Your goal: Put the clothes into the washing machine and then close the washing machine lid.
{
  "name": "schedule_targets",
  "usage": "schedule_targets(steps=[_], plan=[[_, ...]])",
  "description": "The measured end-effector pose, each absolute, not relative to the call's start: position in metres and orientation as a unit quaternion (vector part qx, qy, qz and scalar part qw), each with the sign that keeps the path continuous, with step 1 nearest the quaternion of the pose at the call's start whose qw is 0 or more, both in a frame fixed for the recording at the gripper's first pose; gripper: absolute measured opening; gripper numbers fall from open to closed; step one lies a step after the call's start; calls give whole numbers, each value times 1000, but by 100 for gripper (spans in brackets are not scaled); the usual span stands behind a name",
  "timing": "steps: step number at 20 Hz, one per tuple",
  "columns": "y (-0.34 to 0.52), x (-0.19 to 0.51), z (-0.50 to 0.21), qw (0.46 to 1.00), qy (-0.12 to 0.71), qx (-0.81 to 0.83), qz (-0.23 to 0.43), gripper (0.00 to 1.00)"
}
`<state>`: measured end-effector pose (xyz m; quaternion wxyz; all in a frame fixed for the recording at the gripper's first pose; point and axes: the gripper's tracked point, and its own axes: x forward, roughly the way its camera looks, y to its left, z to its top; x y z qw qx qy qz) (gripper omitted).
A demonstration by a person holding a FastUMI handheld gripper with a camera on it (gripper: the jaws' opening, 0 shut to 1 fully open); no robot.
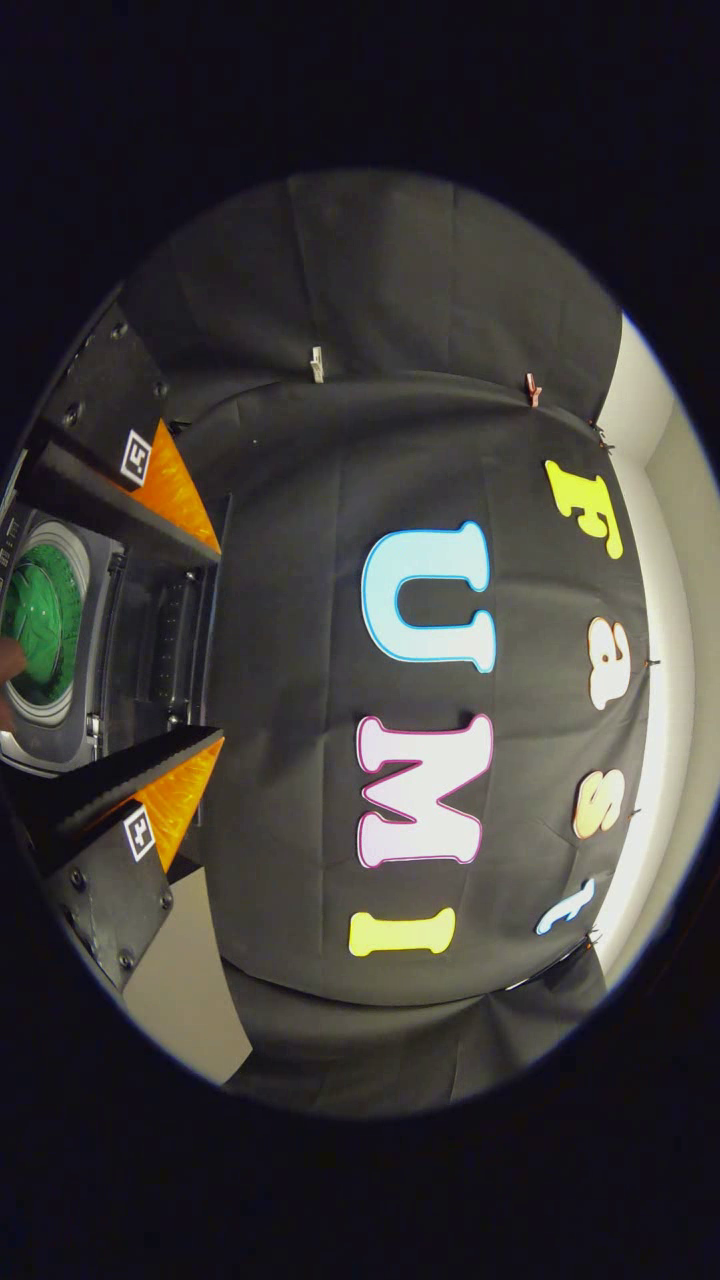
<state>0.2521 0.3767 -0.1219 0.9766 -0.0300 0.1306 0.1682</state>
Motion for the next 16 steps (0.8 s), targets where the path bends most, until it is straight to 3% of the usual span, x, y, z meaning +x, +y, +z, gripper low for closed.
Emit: schedule_targets(steps=[16], plan=[[388, 391, -180, 968, 216, -37, 121, 99]])
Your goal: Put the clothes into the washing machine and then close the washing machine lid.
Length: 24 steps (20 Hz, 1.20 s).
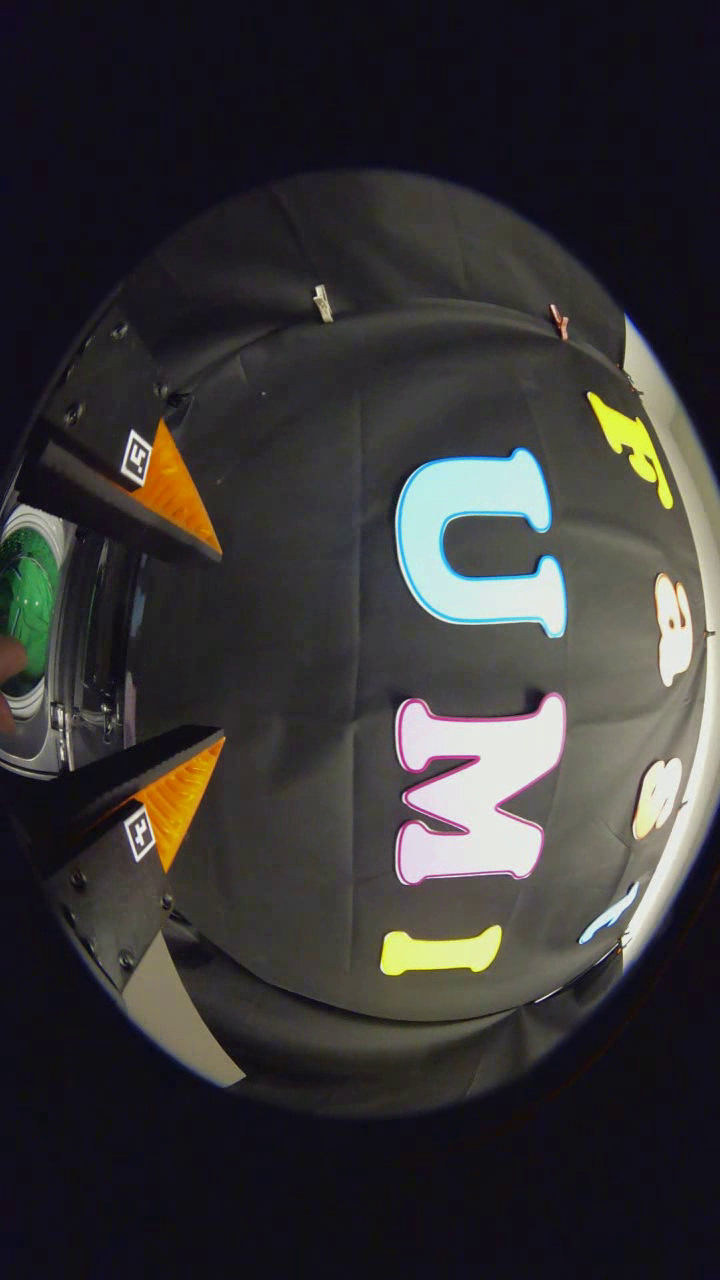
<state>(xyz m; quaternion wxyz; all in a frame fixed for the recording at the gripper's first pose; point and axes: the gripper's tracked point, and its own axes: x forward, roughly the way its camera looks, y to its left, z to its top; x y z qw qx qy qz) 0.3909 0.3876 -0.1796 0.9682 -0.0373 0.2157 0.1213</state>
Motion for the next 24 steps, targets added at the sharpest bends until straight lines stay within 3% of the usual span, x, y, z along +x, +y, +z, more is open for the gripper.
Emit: schedule_targets(steps=[12, 24], plan=[[388, 405, -250, 944, 309, -24, 114, 100], [386, 371, -249, 929, 343, -15, 138, 100]])
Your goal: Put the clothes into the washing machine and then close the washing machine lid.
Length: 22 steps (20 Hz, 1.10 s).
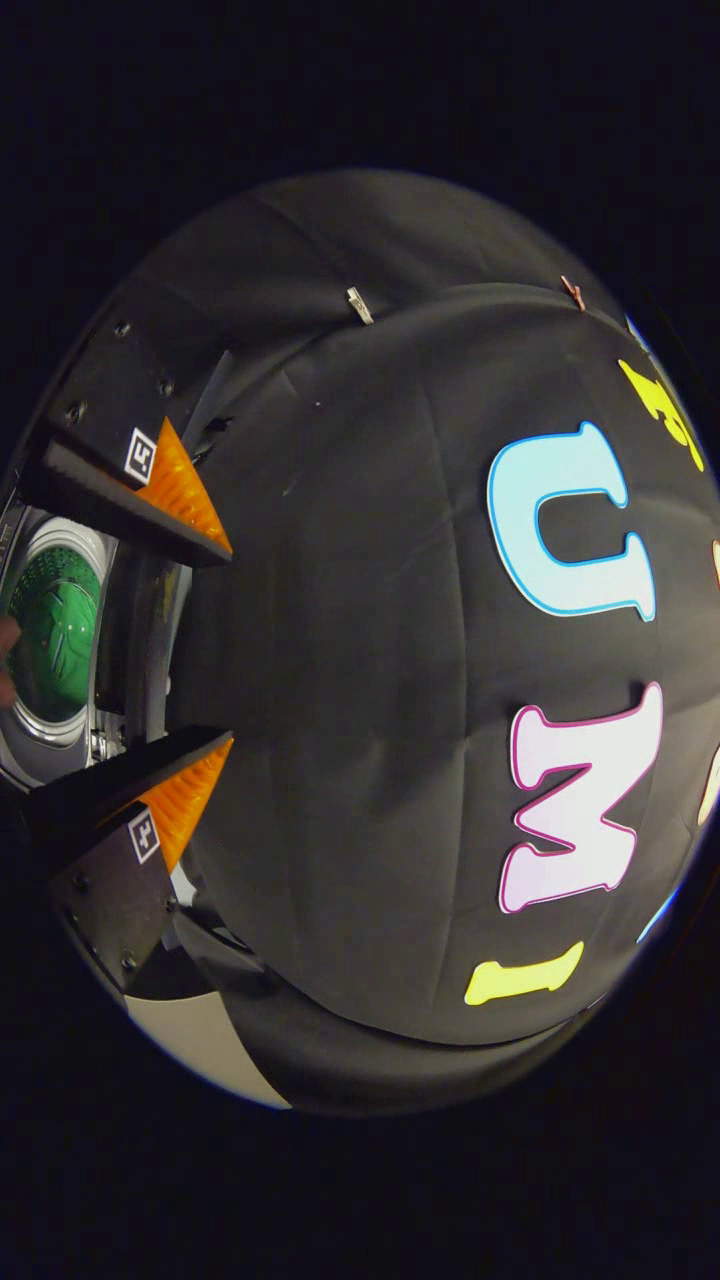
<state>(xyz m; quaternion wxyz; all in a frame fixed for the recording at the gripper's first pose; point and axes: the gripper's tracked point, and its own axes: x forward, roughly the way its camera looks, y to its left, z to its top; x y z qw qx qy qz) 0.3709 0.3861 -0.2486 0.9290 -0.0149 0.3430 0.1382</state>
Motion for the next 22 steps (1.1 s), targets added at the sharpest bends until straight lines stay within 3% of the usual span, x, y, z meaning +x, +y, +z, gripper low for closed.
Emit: schedule_targets(steps=[22], plan=[[376, 281, -253, 948, 272, -17, 165, 100]])
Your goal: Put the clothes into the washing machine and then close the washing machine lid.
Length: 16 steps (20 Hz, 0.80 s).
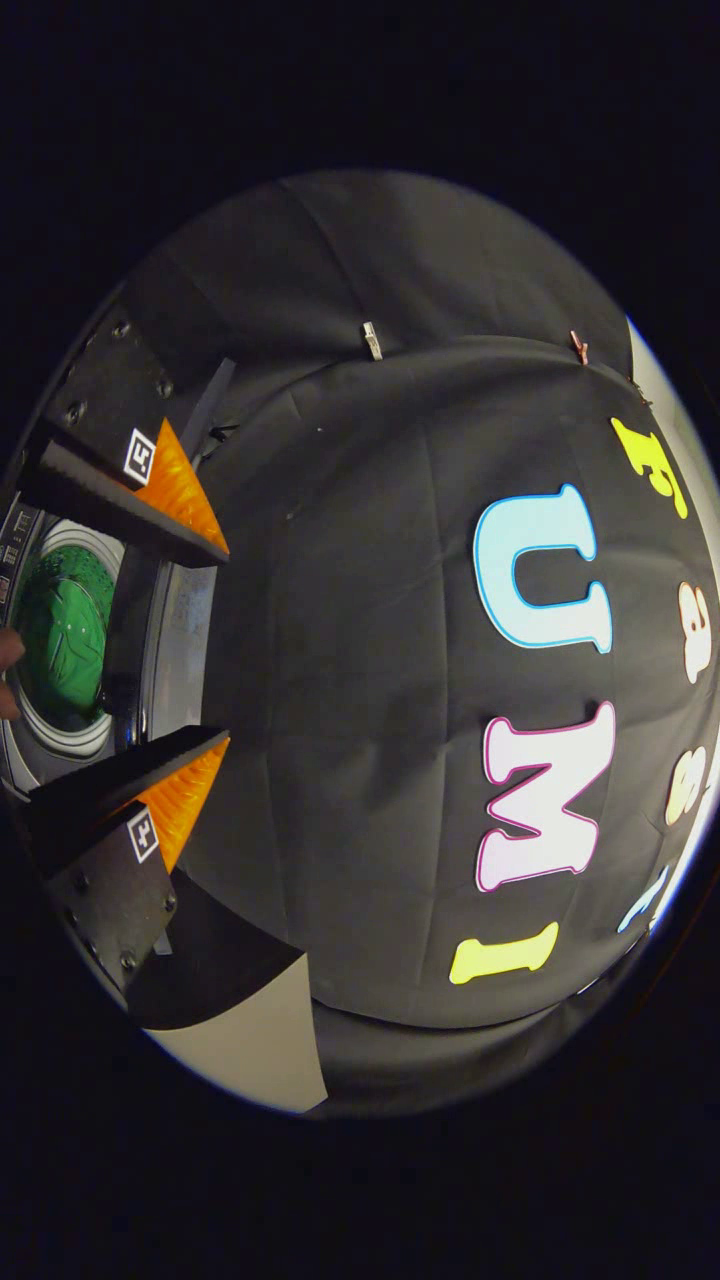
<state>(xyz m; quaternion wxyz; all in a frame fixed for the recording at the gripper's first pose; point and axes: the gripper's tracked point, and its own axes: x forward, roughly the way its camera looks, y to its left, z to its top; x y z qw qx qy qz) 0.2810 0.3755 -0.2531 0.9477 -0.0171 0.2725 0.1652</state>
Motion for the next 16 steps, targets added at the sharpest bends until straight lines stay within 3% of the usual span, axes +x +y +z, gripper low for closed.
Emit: schedule_targets(steps=[9, 16], plan=[[367, 208, -312, 927, 314, -29, 203, 99], [363, 192, -305, 937, 277, -43, 207, 99]])
